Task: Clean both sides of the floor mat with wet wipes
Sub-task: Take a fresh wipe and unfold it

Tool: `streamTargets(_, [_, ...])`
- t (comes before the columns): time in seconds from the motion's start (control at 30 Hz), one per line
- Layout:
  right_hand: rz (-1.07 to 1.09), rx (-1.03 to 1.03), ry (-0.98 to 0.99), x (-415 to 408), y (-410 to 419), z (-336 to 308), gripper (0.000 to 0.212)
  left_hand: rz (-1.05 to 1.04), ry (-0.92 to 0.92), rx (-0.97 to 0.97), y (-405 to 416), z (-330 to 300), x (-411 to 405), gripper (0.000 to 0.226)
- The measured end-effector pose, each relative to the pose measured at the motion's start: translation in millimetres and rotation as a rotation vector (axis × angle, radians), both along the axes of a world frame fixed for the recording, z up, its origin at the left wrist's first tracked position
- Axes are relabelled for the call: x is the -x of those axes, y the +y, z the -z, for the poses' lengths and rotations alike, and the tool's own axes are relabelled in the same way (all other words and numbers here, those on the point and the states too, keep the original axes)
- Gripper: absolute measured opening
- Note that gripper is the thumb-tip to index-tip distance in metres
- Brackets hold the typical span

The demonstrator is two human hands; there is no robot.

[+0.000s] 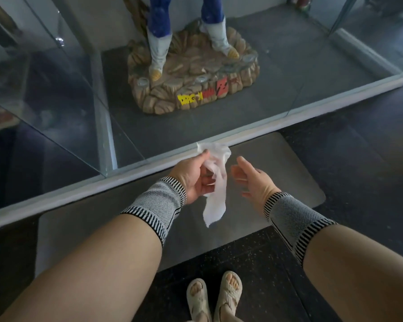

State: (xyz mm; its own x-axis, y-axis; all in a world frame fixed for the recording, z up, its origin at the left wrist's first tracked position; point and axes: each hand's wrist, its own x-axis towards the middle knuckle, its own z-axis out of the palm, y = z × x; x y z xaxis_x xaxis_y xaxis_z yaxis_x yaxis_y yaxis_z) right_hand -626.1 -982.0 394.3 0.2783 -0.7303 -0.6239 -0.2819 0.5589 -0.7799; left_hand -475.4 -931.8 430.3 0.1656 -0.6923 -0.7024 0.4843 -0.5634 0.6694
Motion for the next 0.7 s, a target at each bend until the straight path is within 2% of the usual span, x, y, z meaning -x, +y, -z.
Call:
streamTargets(0.13, [0.07, -0.032, -0.102, 6, 3, -12, 0.021, 0.111, 0.154, -0.005, -8, -1, 2, 0.043])
streamTargets(0.23, [-0.088, 0.101, 0.002, 9, 1, -18, 0.026, 0.129, 0.167, -0.003, -12, 1, 3, 0.046])
streamTargets(0.3, [-0.146, 0.195, 0.105, 9, -1, -22, 0.017, 0.116, 0.103, -0.003, -16, 1, 2, 0.046])
streamTargets(0.37, [-0.105, 0.227, 0.155, 10, -5, -22, 0.011, 0.057, -0.012, -0.013, -21, 0, 0, 0.045])
streamTargets(0.47, [-0.007, 0.233, 0.172, 11, -10, -24, 0.022, -0.072, -0.208, -0.055, -27, 1, -4, 0.04])
streamTargets(0.53, [0.059, 0.222, 0.14, 9, -14, -28, 0.027, -0.121, -0.249, -0.087, -28, -1, -9, 0.038])
streamTargets(0.6, [0.096, 0.226, 0.1, 6, -15, -33, 0.027, -0.057, -0.126, -0.075, -26, -8, -16, 0.039])
streamTargets(0.7, [0.175, 0.239, 0.063, 0, -18, -39, 0.02, 0.21, 0.021, -0.041, -17, -18, -27, 0.044])
